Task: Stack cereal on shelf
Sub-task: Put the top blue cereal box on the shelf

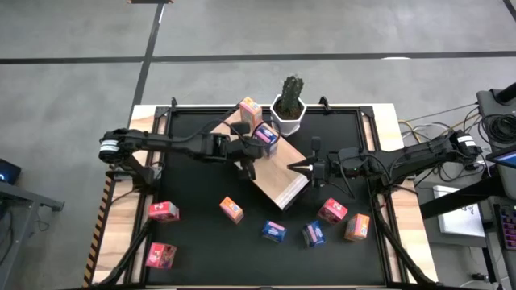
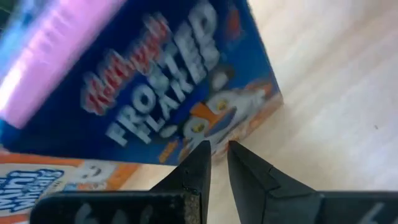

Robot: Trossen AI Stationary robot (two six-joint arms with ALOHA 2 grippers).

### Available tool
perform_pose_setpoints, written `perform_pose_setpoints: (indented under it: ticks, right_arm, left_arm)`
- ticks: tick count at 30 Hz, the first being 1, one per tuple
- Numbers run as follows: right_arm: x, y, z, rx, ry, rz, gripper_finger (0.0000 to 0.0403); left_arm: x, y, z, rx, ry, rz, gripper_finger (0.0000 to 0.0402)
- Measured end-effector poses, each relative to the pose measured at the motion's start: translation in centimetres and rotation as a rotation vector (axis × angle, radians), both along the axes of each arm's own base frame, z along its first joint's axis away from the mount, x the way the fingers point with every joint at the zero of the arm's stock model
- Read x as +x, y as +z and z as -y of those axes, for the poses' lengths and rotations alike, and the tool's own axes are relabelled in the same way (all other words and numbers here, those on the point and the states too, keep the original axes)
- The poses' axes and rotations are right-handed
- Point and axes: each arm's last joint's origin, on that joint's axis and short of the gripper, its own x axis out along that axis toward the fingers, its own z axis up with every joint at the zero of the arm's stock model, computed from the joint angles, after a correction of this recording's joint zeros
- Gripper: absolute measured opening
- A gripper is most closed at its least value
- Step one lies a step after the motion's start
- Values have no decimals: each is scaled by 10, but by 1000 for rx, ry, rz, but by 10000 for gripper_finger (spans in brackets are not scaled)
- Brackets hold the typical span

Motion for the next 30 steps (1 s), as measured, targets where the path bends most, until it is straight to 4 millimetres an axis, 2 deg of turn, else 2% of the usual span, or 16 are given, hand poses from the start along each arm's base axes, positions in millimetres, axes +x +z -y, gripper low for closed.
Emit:
perform_pose_setpoints:
  ticks: [17, 30]
  right_arm:
    - [0, 0, 0, -16, 2, -1, 9]
    - [0, 0, 0, -16, 2, -1, 9]
  left_arm:
    - [10, 5, 1, -65, -8, 165, 38]
    - [6, -3, 3, -81, 9, 120, 38]
